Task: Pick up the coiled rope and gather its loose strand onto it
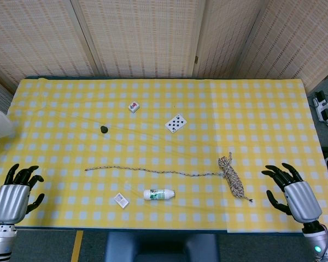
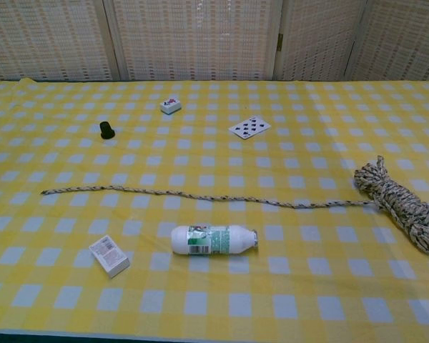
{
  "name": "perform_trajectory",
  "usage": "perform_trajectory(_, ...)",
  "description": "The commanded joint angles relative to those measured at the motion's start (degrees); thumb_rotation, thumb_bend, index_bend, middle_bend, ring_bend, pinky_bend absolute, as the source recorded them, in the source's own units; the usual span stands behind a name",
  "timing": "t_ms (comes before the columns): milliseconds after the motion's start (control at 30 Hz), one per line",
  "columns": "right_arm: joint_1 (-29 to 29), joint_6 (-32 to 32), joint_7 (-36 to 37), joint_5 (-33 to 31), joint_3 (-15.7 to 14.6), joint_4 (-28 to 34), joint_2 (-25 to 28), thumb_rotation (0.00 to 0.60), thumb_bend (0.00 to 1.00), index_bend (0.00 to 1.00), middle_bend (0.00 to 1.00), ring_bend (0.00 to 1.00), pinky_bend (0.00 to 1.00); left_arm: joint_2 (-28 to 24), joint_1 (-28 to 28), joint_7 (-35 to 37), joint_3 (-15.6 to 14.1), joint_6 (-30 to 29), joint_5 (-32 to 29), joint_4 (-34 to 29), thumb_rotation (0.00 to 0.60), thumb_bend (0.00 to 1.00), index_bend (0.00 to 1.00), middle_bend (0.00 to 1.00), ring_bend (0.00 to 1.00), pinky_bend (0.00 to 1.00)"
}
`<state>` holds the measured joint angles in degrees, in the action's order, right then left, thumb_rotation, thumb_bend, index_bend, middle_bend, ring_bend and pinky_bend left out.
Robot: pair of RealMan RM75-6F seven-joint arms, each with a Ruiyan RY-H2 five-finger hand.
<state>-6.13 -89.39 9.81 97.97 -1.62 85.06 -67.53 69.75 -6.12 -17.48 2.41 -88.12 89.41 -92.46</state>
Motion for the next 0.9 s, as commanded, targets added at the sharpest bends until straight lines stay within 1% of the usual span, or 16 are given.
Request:
perform_trajectory(33, 0.04, -0.05, -0.04, 0.01, 0.0, 0.04, 0.04, 0.6, 0.49, 0.28, 0.22, 0.33, 0.13, -0.13, -0.06, -0.21, -0.1, 0.46, -0.3, -0.19, 0.6, 0.28, 0.46, 0.26, 0.26, 0.13)
perform_trajectory(367, 0.6, 0.64, -0.98, -1.11, -0.29, 1.58, 1.11, 0.6, 0.49, 0.28, 0.22, 0.33, 0.13, -0.65, 0.18, -0.3, -0.45, 1.02, -0.95, -0.96, 0.6, 0.28, 0.46, 0.26, 0.26, 0.13)
perform_trajectory(467, 0.67, 2.33, -1.52, -2.71, -0.47, 3.28, 1.89, 0.6, 0.49, 0.22, 0.23, 0.33, 0.15, -0.86, 0.16, -0.3, -0.54, 1.27, -1.04, -1.23, 0.6, 0.28, 0.46, 0.26, 0.26, 0.13)
perform_trajectory(600, 0.33, 6.63, -2.68, -6.31, -0.74, 5.78, 2.45, 0.6, 0.49, 0.17, 0.25, 0.34, 0.18, -0.92, 0.16, 0.05, -0.73, 1.32, -0.74, -1.33, 0.6, 0.28, 0.46, 0.26, 0.26, 0.13)
perform_trajectory(733, -0.62, 11.92, -3.95, -11.17, -0.41, 8.81, 3.06, 0.6, 0.49, 0.15, 0.26, 0.35, 0.22, -0.95, 0.38, 0.5, -0.92, 1.05, -0.52, -1.04, 0.6, 0.28, 0.46, 0.26, 0.26, 0.13)
perform_trajectory(867, -2.29, 16.31, -3.62, -13.17, -0.15, 9.67, 3.2, 0.6, 0.43, 0.09, 0.26, 0.34, 0.23, -1.08, 0.56, 0.96, -0.98, 0.92, -0.59, -0.9, 0.6, 0.28, 0.46, 0.26, 0.26, 0.13)
perform_trajectory(900, -3.09, 18.08, -3.12, -13.5, -0.16, 9.71, 3.3, 0.6, 0.42, 0.06, 0.26, 0.32, 0.22, -1.08, 0.56, 1.04, -1.01, 0.89, -0.45, -0.87, 0.6, 0.28, 0.46, 0.26, 0.26, 0.13)
